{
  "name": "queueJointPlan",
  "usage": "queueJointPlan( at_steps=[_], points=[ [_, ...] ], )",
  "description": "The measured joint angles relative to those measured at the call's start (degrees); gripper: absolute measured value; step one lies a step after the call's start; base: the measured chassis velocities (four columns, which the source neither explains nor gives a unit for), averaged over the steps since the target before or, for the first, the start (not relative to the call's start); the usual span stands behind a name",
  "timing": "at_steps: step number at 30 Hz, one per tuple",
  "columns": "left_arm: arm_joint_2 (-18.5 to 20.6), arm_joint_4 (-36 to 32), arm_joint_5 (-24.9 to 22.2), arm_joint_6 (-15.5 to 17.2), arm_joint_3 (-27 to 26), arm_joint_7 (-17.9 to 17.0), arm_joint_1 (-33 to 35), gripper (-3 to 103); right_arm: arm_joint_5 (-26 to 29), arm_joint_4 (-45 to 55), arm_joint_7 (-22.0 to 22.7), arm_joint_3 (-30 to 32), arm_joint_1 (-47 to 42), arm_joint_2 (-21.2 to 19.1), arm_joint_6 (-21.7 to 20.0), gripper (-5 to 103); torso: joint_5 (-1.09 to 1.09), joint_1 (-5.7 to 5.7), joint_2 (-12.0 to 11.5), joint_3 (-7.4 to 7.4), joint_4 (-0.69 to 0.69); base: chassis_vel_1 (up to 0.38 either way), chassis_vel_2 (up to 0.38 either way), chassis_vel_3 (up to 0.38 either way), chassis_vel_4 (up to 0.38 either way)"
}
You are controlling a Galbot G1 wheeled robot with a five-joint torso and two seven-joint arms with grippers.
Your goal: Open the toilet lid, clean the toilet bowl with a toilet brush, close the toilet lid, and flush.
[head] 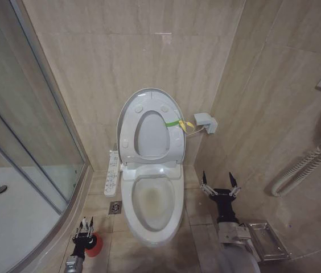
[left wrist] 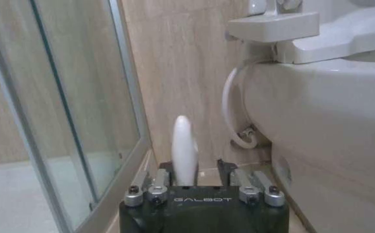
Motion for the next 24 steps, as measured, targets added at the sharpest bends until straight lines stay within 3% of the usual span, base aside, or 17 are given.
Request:
queueJointPlan(
  at_steps=[3,4,11,12,19,20,24],
  points=[
    [-0.03,-0.80,0.00,0.01,0.02,-0.50,0.41,34,0.00,0.00,0.00,0.00,0.00,0.00,0.00,100,0.00,0.00,0.00,0.00,0.00,0.000,0.000,0.000,0.000],
    [-0.03,-1.31,0.02,0.01,0.02,-0.74,0.65,61,0.00,0.00,0.00,0.00,0.00,0.00,0.00,100,0.00,0.00,0.00,0.00,0.00,0.000,0.000,0.000,0.000],
    [0.50,-5.90,0.57,0.02,-0.22,-2.31,2.80,61,0.00,0.00,0.00,0.00,0.00,0.00,0.00,100,0.00,0.00,0.00,0.00,0.00,0.000,0.000,0.000,0.000],
    [0.64,-7.26,1.04,0.02,-0.46,-2.59,3.60,89,0.00,0.00,0.00,0.00,0.00,0.00,0.00,100,0.00,0.00,0.00,0.00,-0.01,0.000,0.000,0.000,0.000],
    [1.33,-14.31,2.83,0.06,-2.87,-3.88,8.54,89,0.00,0.00,0.00,0.00,0.00,0.00,0.00,100,0.00,0.00,0.00,0.00,0.00,0.000,0.000,0.000,0.000],
    [1.45,-16.15,2.90,0.06,-3.47,-4.03,9.59,100,0.00,0.00,0.01,0.00,0.00,0.00,0.00,100,0.00,0.00,0.00,0.00,0.00,0.000,0.000,0.000,0.000],
    [1.67,-21.58,3.38,0.08,-5.24,-4.20,12.15,100,0.00,0.00,0.00,0.00,0.00,0.00,0.00,100,0.00,0.00,0.00,0.00,0.00,0.000,0.000,0.000,0.000]
  ],
)
